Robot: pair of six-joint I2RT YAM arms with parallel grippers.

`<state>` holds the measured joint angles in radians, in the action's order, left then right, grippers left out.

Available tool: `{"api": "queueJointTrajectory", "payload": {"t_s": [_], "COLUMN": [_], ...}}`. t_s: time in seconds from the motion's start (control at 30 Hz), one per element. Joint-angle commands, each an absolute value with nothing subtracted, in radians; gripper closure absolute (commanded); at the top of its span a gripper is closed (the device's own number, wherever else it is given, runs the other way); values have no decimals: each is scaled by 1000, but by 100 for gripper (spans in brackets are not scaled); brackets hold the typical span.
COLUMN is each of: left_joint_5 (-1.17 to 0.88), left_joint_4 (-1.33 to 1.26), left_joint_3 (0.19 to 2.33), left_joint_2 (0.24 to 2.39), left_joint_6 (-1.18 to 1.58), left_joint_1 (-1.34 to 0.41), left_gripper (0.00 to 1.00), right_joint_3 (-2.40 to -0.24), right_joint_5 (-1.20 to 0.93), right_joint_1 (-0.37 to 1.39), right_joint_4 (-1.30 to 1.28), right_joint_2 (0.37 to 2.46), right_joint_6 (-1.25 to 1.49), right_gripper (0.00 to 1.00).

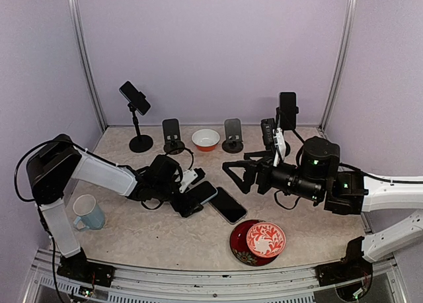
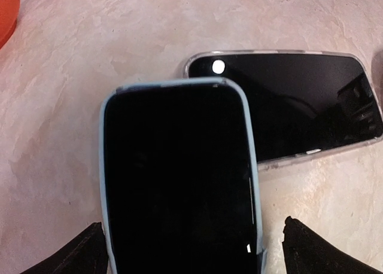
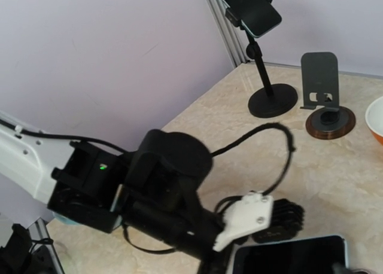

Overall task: Place the phone on the phone stand
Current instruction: Pick up the phone from the phone.

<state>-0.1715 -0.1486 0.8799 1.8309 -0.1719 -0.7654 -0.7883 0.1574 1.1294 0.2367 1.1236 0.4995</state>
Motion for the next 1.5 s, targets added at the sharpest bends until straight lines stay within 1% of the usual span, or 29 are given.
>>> {"api": "queueJointTrajectory", "payload": {"t_s": [0.0, 0.4, 0.63, 0.83, 0.93, 1.07, 1.13, 1.27, 1.33, 1.37, 1.47], "left_joint_5": [-185, -199, -223, -202, -189, -146, -96, 140, 223, 255, 348], "left_joint_4": [-189, -192, -164, -91, -88, -149, -166, -194, -223, -234, -283], "left_joint_3": [807, 760, 786, 853, 851, 812, 810, 816, 813, 813, 796], "left_joint_2": [1735, 1780, 1813, 1875, 1855, 1766, 1723, 1644, 1614, 1600, 1557], "left_joint_6": [-135, -118, -124, -139, -139, -115, -96, -101, -92, -79, -55], "left_joint_1": [-731, -730, -732, -761, -772, -786, -811, -923, -961, -973, -1013], "left_gripper": [1, 1, 1, 23, 31, 34, 35, 35, 36, 39, 42], "right_joint_3": [-818, -833, -830, -811, -823, -825, -838, -865, -901, -920, -943], "right_joint_5": [139, 112, 95, 115, 159, 246, 299, 396, 397, 394, 383], "right_joint_1": [1126, 1126, 1126, 1126, 1126, 1126, 1126, 1126, 1126, 1126, 1126], "right_joint_4": [245, 265, 261, 254, 194, 133, 84, 12, -35, -60, -97], "right_joint_2": [1138, 1178, 1179, 1165, 1158, 1155, 1158, 1184, 1213, 1226, 1247], "right_joint_6": [506, 502, 516, 551, 582, 612, 669, 810, 848, 873, 956], "right_gripper": [0, 0, 0, 0, 0, 0, 0, 0, 0, 0, 0]}}
